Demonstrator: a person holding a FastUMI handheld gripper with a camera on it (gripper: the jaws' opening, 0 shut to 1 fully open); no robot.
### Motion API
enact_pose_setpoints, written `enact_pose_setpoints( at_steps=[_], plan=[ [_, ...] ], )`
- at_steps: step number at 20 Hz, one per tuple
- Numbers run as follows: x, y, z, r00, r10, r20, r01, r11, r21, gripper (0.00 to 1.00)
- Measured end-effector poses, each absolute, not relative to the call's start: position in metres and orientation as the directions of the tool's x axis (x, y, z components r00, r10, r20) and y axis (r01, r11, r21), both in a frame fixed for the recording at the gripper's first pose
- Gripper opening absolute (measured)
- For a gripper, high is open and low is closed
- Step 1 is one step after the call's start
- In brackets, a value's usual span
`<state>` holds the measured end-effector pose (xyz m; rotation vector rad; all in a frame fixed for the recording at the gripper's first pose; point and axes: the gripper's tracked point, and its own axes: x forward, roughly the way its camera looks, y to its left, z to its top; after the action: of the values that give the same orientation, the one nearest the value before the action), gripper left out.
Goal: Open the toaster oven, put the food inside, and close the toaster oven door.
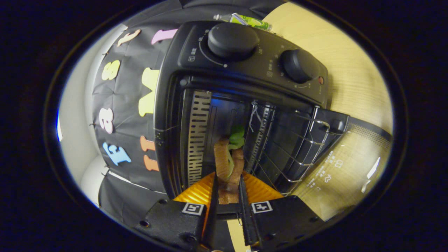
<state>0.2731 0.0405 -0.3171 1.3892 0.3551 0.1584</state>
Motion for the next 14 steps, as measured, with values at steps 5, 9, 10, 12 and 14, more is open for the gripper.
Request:
enact_pose_setpoints(
  at_steps=[5,9,10,12,14],
  plan=[
    [0.273,0.054,-0.322,0.897,0.363,-0.252,0.151,0.285,0.947,0.50],
    [0.261,0.073,-0.322,0.835,0.414,-0.361,0.148,0.464,0.874,0.79],
    [0.256,0.076,-0.321,0.821,0.422,-0.384,0.142,0.501,0.854,0.84],
    [0.245,0.083,-0.320,0.786,0.433,-0.442,0.142,0.569,0.810,0.93],
    [0.233,0.086,-0.324,0.756,0.422,-0.501,0.136,0.647,0.750,1.00]
  ],
)
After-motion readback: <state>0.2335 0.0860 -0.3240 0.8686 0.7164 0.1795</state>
